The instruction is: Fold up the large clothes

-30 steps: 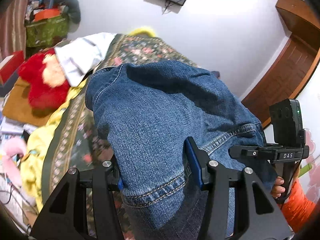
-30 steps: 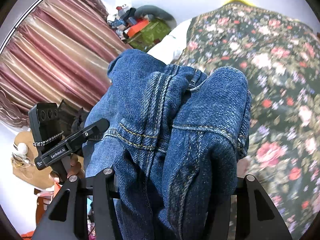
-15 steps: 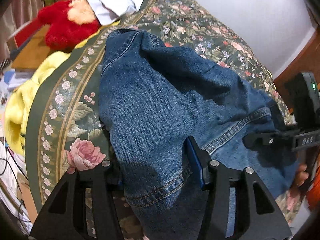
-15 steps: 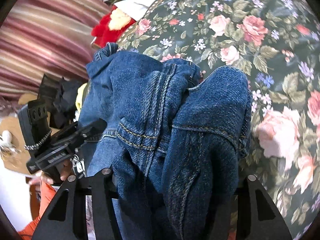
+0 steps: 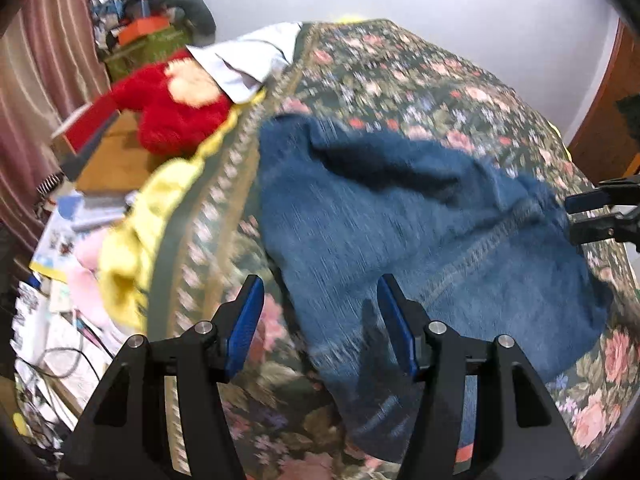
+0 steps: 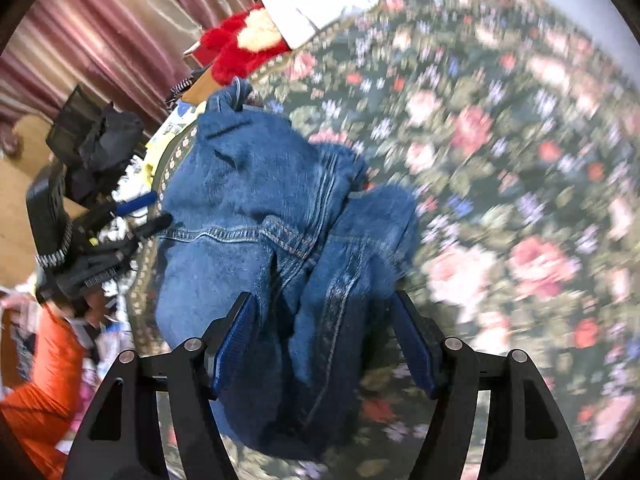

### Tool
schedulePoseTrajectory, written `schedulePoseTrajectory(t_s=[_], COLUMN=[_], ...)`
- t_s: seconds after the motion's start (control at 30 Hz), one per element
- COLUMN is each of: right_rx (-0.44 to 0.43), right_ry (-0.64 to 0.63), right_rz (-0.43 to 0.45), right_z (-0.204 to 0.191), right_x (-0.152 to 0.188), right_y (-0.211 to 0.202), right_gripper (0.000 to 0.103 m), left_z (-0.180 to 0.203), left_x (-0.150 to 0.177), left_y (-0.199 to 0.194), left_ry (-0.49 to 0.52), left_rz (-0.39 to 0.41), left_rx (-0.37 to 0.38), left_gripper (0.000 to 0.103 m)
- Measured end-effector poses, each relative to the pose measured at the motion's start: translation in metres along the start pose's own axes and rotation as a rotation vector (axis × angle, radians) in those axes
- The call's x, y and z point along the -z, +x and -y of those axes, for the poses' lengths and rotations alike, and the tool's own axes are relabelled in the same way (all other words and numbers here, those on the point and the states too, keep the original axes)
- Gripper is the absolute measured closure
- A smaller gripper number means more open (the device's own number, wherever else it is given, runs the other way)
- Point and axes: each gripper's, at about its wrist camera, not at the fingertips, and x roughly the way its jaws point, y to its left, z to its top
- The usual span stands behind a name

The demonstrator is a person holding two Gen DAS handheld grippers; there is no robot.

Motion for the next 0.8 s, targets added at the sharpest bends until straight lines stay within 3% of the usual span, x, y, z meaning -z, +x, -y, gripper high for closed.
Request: schedulePoseTrajectory(t_s=[0.1,0.2,0.33,0.53,0.63,0.7,0.8], right_rx=[0.072,0.061,0.057,0.188,0.162,0.127,0.132], right_ry=[-0.037,-0.037,-0.057,-0.059,-0.022,0.022,0.026], right_rz=[0.068,0.138,0.173,0.094,0.059,0.057,0.089], right_z=[-0.004,-0.009,-0.025,-0.006,0.018,0.026,0.017], right_x=[-0.004,-0.016,-0.045,-0.062,-0.056,-0.054,-0.051], right_y=[-0.019,-0.028,0.001,0.061,0.07,0.065,0.043], right_gripper=[0.036,0.036,0.036,0.036,0.036,0.036,0.036], left_z=[-0.003,-0.002,0.0,0.013,0.024,0.026,0.022], left_x=[-0.023,-0.046,-0.074,-0.095,-0.096,-0.096,-0.095], left_y=[0.002,0.02,0.06,0.101,0.109,0.102,0.069], left_ry=[0.022,0.056,0.043,0.007,0.045,0.056,0.049], left_rz=[0.025,0.03,-0.027,-0.067,-0.071,-0.065,-0.009], left_rx=[-0.029,-0.075,-0.059,-0.046,-0.107,-0.129,-0.103], left_gripper=[0.044,0.044,0.044,0.044,0.036,0.036,0.036])
